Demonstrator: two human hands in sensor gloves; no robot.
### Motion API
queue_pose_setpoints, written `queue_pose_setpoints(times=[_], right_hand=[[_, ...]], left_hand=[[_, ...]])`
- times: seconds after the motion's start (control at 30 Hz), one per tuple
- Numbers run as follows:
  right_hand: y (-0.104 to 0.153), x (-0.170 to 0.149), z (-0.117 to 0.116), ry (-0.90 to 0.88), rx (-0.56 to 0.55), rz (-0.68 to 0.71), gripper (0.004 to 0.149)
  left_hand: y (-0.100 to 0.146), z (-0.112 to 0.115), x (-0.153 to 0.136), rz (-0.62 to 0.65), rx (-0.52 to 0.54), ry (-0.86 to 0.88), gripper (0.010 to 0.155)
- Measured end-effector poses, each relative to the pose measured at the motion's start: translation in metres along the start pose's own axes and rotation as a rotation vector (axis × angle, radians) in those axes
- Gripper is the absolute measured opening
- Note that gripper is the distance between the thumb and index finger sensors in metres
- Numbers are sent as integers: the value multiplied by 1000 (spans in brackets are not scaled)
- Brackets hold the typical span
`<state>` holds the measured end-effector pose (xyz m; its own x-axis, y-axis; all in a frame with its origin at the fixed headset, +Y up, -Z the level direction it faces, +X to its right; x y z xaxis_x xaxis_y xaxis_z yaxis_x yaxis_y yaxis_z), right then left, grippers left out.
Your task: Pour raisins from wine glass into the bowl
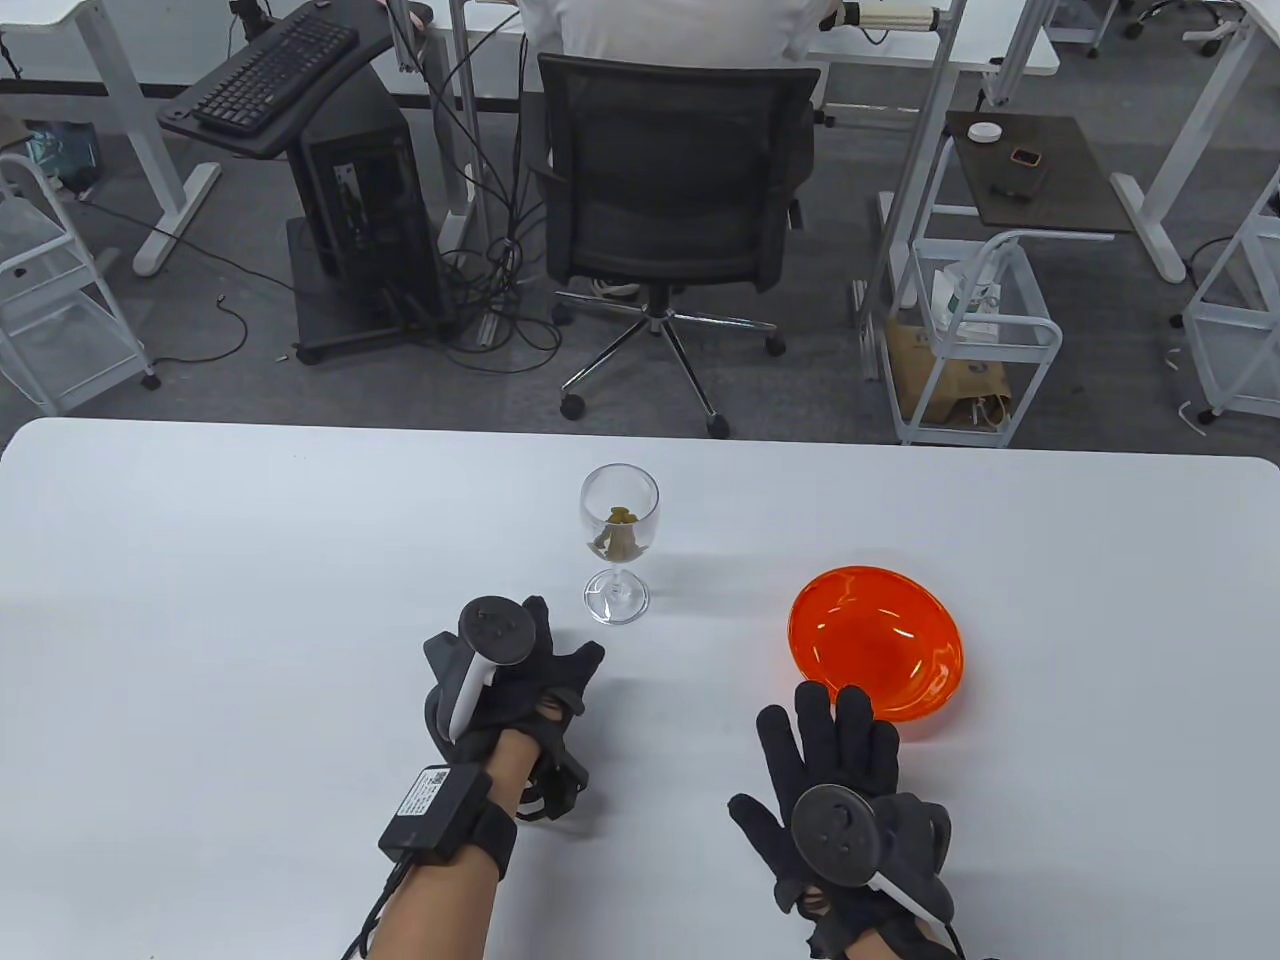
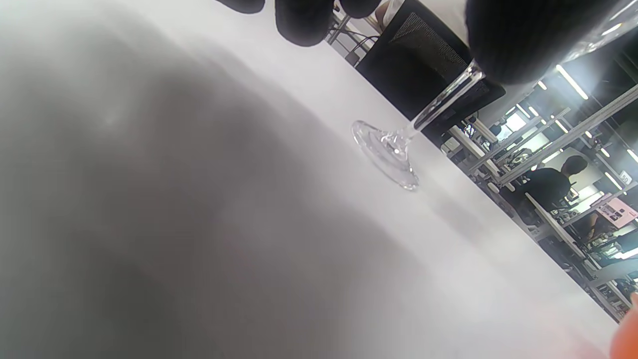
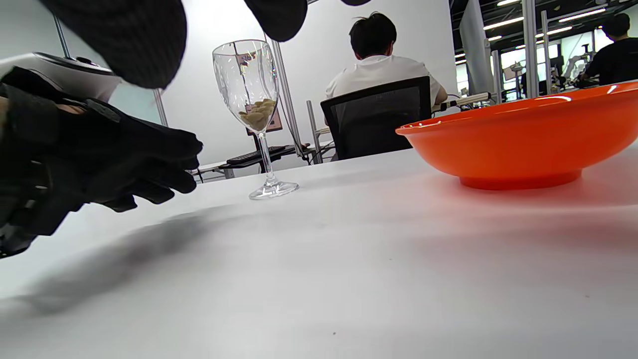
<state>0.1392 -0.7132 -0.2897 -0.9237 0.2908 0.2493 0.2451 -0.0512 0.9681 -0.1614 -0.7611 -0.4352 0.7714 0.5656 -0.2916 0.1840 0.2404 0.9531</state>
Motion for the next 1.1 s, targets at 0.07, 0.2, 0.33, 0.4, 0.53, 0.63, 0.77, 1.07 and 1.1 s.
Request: queue_pose_setpoints(times=[0.07, 0.2, 0.33, 0.4, 0.53, 0.63, 0.77, 1.07, 1.1], right_hand=[[0, -2, 1, -2, -5, -8, 79], [-1, -6, 2, -12, -7, -24, 79], [-2, -6, 2, -17, -14, -26, 79], [-1, -6, 2, -16, -19, -23, 79], [-2, -6, 1, -18, -19, -22, 78], [-2, -6, 0, -19, -13, -22, 78], [-1, -6, 1, -21, -18, -24, 78], [-3, -7, -2, -20, 15, -32, 78], [-3, -7, -2, -21, 18, -33, 78]], left_hand=[[-6, 7, 5, 10, -17, -5, 92], [-17, 20, 17, 23, -34, -7, 95], [-29, 33, 28, 30, -50, -53, 98], [-34, 37, 31, 28, -62, -46, 99], [-47, 40, 38, 5, -43, -68, 100], [-56, 42, 42, -1, -33, -59, 99], [-66, 45, 47, 4, -54, -18, 96], [-76, 42, 49, -33, -17, 69, 79], [-78, 41, 49, -39, -12, 76, 76]])
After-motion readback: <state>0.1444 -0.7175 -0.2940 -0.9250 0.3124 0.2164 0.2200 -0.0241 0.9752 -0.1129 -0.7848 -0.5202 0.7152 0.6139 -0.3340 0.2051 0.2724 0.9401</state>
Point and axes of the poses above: the tracker on the back of each hand, its own x axis roughly to the thumb side, its own y axis roughly from the fingertips to the wrist, z = x × y, the point moved 3 cm from there along -y, roughly from the wrist to the fingertips, and after that the axes turned 6 degrees about x, right-handed, at the moved point
